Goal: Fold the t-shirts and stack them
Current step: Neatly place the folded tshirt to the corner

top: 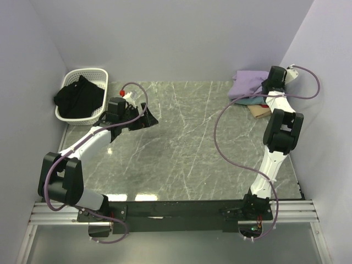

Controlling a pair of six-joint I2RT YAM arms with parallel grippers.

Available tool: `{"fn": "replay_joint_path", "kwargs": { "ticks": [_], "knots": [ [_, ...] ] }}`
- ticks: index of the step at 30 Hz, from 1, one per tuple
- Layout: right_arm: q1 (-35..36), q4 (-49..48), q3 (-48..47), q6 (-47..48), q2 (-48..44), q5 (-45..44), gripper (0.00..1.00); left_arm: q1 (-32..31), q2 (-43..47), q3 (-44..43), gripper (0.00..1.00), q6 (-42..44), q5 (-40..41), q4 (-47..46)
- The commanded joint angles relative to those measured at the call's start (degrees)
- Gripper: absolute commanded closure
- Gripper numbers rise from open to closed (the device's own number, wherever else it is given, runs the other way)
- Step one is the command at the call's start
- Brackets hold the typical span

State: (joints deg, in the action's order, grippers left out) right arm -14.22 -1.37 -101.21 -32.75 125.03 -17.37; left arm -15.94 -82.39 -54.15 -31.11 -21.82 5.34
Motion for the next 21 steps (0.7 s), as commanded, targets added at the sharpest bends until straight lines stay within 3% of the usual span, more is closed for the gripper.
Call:
{"fn": "replay_joint_path", "kwargs": {
  "ticks": [1, 8, 9, 10, 11, 15, 21],
  "knots": [
    [-4.2, -5.4, 0.0, -3.0, -1.5, 17.1, 1.00, -0.5, 0.6, -1.7, 0.04, -0.7, -1.6, -2.4],
    [-4.9, -3.6, 1.6, -4.3, -3.3, 17.7, 1.00, -0.5, 0.9, -1.1, 0.04, -0.5, -1.7, -2.9],
    [-4.9, -4.2, 2.8, -4.2, -3.7, 17.6, 0.92, -0.5, 0.7, -1.0, 0.04, -0.7, -2.2, -3.1],
    [-4.9, -5.0, 3.7, -4.1, -3.9, 17.5, 0.44, -0.5, 0.5, -1.0, 0.04, -0.8, -2.3, -3.6],
    [-4.9, -5.2, 4.5, -4.0, -4.4, 17.5, 0.28, -0.5, 0.0, -0.9, 0.04, -0.9, -2.7, -3.8],
    [-4.8, -9.6, 10.5, -2.8, -6.5, 19.5, 0.16, -0.6, -0.8, -0.8, 0.04, -0.9, -3.5, -4.4],
    [-4.4, -15.6, 19.7, -3.5, -12.0, 25.3, 0.09, -0.6, -1.7, -0.8, 0.04, -1.1, -4.4, -4.9]
  ]
}}
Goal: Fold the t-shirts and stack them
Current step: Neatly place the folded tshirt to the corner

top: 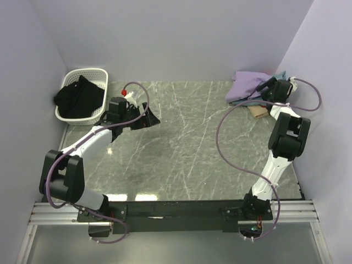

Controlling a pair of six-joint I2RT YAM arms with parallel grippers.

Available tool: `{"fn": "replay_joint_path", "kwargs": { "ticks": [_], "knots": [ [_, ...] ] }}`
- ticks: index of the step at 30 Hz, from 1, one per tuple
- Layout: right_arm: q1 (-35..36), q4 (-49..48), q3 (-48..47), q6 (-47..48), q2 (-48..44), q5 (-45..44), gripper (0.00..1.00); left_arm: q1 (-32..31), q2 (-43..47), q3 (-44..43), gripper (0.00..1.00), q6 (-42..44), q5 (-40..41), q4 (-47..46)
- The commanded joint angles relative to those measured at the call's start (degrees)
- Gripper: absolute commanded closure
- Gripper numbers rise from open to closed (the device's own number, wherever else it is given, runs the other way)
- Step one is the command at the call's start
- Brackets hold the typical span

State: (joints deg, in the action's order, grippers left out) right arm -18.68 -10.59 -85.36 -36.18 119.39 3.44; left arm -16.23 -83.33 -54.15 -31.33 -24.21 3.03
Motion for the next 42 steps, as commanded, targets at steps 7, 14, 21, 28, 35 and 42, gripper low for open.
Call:
{"fn": "replay_joint_path", "kwargs": {
  "ticks": [7, 14, 21, 28, 35, 42],
  "knots": [
    [1.3, -9.2, 8.4, -0.8, -9.0, 5.8, 0.07, -0.4, -1.0, -0.8, 0.04, 0.0, -2.2, -2.6],
    [1.5, -8.0, 3.8, -2.9, -3.4, 8.2, 0.22, -0.4, -0.8, -0.7, 0.04, 0.0, -2.2, -2.6],
    [1.7, -6.3, 2.9, -2.2, -1.7, 7.0, 0.46, -0.3, -1.9, -1.0, 0.04, 0.0, -2.3, -2.6],
    [1.8, -8.9, 8.9, -1.9, -5.2, 5.5, 1.00, -0.4, -2.1, -1.2, 0.04, 0.0, -2.1, -2.6],
    [1.7, -15.2, 17.0, -2.1, -15.2, -1.8, 1.00, -0.4, -3.2, -2.3, 0.04, 0.3, -3.2, -2.7],
    [2.1, -9.4, 18.7, -0.6, -24.6, -18.7, 1.00, -0.4, -3.7, -2.5, 0.04, 0.5, -3.7, -2.3]
  ]
}}
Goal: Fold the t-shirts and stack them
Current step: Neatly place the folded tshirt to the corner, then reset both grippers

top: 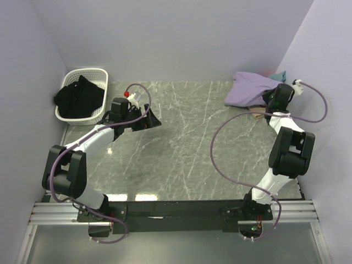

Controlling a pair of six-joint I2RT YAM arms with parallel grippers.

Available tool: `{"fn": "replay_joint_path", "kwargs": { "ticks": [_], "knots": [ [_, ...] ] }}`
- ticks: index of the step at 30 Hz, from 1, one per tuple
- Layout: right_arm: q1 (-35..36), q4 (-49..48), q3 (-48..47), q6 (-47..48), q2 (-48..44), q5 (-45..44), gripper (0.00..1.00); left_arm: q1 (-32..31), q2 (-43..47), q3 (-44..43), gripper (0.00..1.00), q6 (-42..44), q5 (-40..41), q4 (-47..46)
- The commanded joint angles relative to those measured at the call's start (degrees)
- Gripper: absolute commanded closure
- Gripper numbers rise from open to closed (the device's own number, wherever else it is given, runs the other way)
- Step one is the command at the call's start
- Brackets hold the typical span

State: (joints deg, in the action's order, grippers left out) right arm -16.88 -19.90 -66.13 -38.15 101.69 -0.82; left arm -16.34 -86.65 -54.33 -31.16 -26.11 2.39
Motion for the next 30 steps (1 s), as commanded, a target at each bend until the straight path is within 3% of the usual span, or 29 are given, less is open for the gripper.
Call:
{"fn": "replay_joint_path", "kwargs": {
  "ticks": [1, 6, 10, 11, 13, 17, 23, 28, 30],
  "knots": [
    [0.4, 1.6, -2.1, 1.8, -6.9, -16.8, 1.00, -0.3, -0.6, -2.3, 0.04, 0.2, -2.0, -1.8],
    [0.4, 9.9, -8.2, 4.4, -2.2, -24.0, 1.00, -0.3, -1.8, -2.7, 0.04, 0.1, -3.2, -2.0],
    [0.4, 15.3, -13.2, 3.6, 2.2, -19.3, 0.69, -0.4, -2.6, -3.4, 0.04, 0.2, -3.9, -1.3],
    [0.2, 14.5, -13.0, 3.1, 2.5, -17.7, 0.49, -0.5, -2.6, -3.3, 0.03, 0.5, -3.7, -1.2],
    [0.3, 12.8, -11.1, 3.0, 2.4, -14.0, 0.33, -0.5, -2.6, -3.2, 0.03, 0.7, -3.7, -0.6],
    [0.5, 13.2, -8.8, 2.3, -0.1, -11.9, 0.23, -0.5, -1.8, -2.7, 0.02, 1.0, -2.7, 0.0],
    [2.1, 6.1, 2.8, 3.5, -13.8, -10.1, 0.14, -0.6, -0.7, -1.4, 0.02, -0.6, -3.3, -3.6],
    [8.3, 4.3, 10.5, 8.1, -24.3, -13.7, 0.02, -0.7, -0.1, -1.1, 0.01, 0.0, -2.4, -5.1],
    [12.1, 6.2, 10.3, 9.8, -27.8, -19.6, 0.00, -0.7, -0.4, -1.6, 0.01, 0.5, -2.2, -5.4]
  ]
}}
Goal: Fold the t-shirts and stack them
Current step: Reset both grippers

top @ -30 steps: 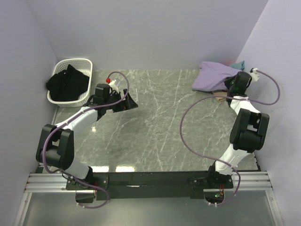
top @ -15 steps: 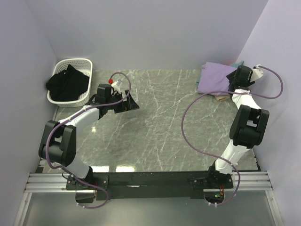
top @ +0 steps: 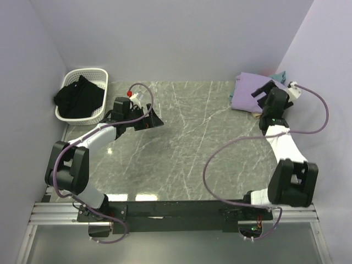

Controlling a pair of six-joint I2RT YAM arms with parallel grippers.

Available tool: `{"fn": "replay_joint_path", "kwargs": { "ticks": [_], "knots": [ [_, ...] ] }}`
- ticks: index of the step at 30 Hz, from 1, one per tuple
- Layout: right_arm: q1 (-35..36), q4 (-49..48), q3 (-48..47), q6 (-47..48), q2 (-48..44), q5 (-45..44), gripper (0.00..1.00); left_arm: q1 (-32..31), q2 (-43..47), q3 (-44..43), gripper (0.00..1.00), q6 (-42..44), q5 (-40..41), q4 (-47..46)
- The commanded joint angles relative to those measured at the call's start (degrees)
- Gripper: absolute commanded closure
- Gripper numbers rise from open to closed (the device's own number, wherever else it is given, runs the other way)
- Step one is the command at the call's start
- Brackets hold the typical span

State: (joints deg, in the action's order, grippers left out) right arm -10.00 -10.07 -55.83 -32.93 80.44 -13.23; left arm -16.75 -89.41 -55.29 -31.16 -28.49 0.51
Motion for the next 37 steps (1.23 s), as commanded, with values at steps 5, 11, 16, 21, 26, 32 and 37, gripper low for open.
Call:
{"fn": "replay_joint_path", "kwargs": {
  "ticks": [5, 11, 16, 21, 26, 32, 37],
  "knots": [
    [7.3, 0.6, -0.5, 4.0, -10.3, 0.6, 0.00, -0.3, 1.1, -1.0, 0.01, 0.7, 0.5, -4.4],
    [13.1, 5.3, -1.5, 5.1, -8.3, 15.4, 0.00, -0.3, 2.0, -0.1, 0.01, 0.0, 1.9, -5.3],
    [20.6, 17.2, -7.9, 12.4, -2.1, 17.9, 0.00, -0.5, 5.4, -1.0, 0.01, 1.2, 8.2, -0.8],
    [27.0, 18.1, -4.6, 14.1, -3.8, 15.9, 0.00, -0.4, 14.2, -0.3, 0.01, 0.9, 14.9, 2.3],
    [30.1, 18.4, -2.2, 14.8, -7.1, 17.1, 0.00, -0.5, 19.6, -1.9, 0.01, 1.4, 18.8, 8.6],
    [32.8, 20.9, -3.0, 16.2, -8.7, 15.5, 0.00, -0.5, 24.2, -2.6, 0.01, 1.6, 20.4, 13.0],
    [33.6, 21.5, -2.4, 16.7, -11.7, 16.4, 0.00, -0.5, 27.7, -3.5, 0.01, 1.7, 22.6, 16.3]
  ]
}}
